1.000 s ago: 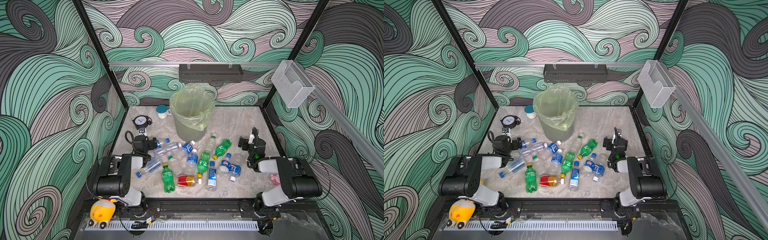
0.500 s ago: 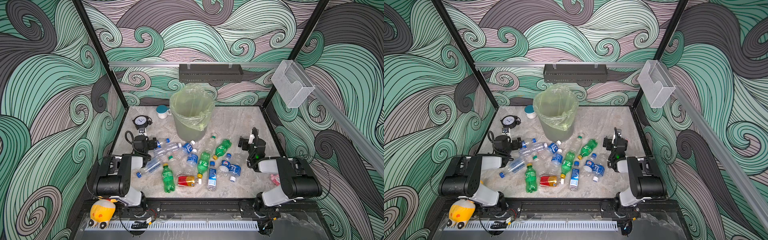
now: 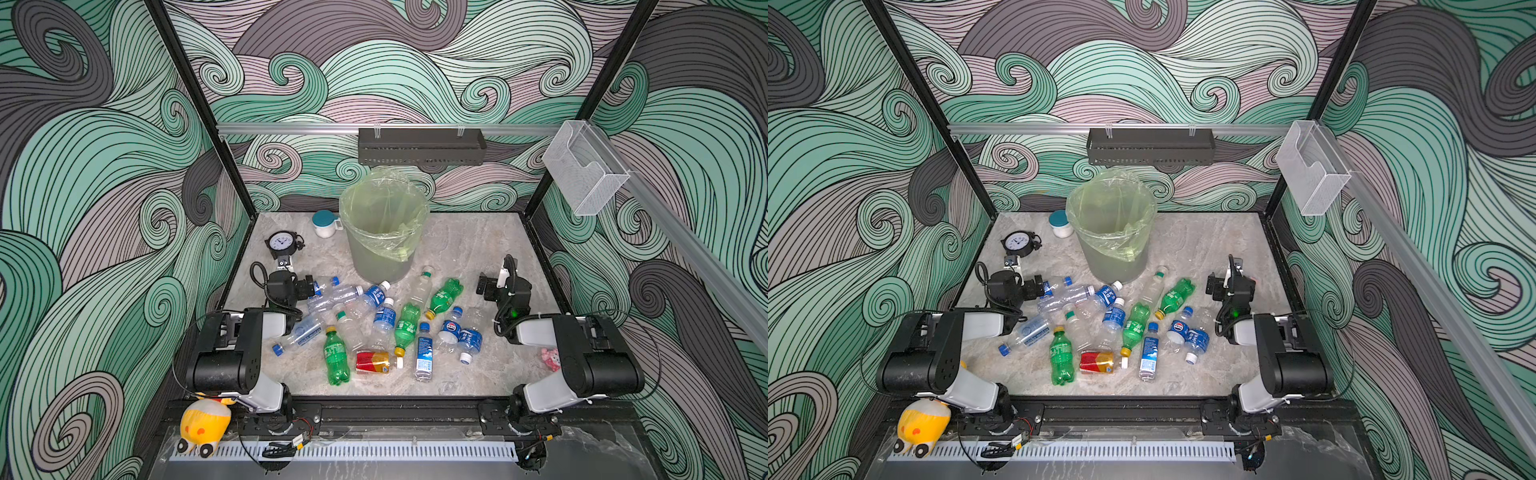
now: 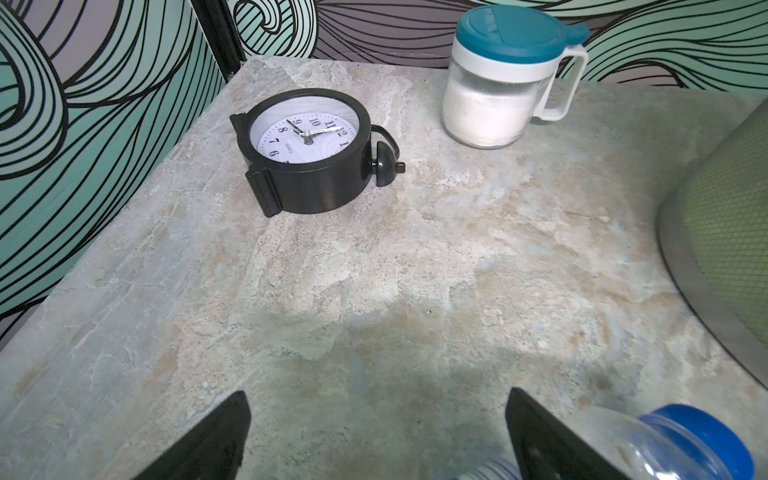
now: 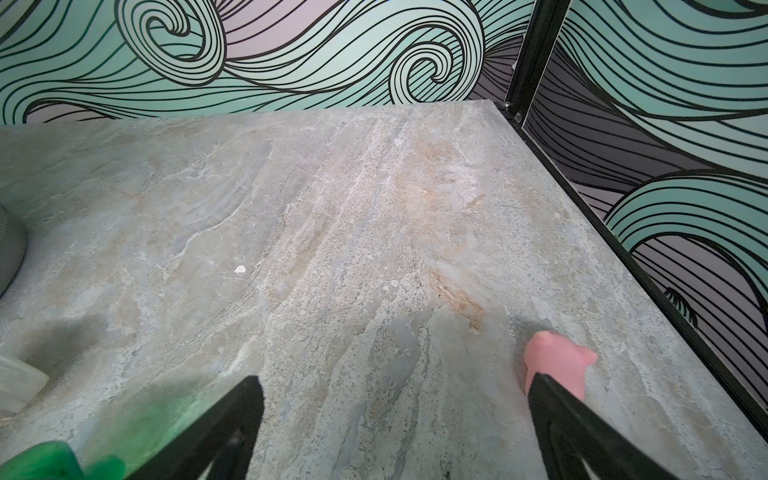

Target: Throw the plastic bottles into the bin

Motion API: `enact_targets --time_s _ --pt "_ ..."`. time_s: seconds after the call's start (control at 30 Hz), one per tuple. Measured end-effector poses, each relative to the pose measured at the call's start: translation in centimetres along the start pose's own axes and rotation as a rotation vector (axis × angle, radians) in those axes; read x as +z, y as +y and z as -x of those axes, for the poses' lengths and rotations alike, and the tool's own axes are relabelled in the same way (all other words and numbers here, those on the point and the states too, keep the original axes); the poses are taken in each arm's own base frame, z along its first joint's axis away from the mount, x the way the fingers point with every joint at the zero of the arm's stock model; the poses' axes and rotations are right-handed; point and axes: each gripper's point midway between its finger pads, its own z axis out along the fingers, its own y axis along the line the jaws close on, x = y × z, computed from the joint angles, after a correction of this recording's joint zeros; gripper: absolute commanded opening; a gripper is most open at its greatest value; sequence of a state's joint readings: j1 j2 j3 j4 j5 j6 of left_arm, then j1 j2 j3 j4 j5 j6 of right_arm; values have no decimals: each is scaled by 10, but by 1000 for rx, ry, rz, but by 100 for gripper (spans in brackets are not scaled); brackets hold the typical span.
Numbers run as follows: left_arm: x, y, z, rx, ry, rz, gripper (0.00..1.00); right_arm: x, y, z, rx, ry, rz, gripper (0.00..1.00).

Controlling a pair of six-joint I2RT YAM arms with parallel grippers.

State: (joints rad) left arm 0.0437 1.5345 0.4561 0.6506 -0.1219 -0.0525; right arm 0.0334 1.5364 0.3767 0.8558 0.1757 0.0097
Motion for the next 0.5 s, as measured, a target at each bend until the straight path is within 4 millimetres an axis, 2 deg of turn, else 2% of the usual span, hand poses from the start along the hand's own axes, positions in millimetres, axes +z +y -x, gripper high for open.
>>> enact_targets --time_s 0.23,0.33,0.4,0.5 --pt "0 0 0 0 0 0 96 0 -1 0 0 -1 -6 100" --pt "-6 1 2 2 18 1 95 -2 -3 1 -7 23 -25 100" --pt "-16 1 18 -1 -9 0 95 -2 -5 13 -10 47 -44 100" --pt "-34 2 53 -14 -80 -4 95 -8 -9 51 6 4 -74 100"
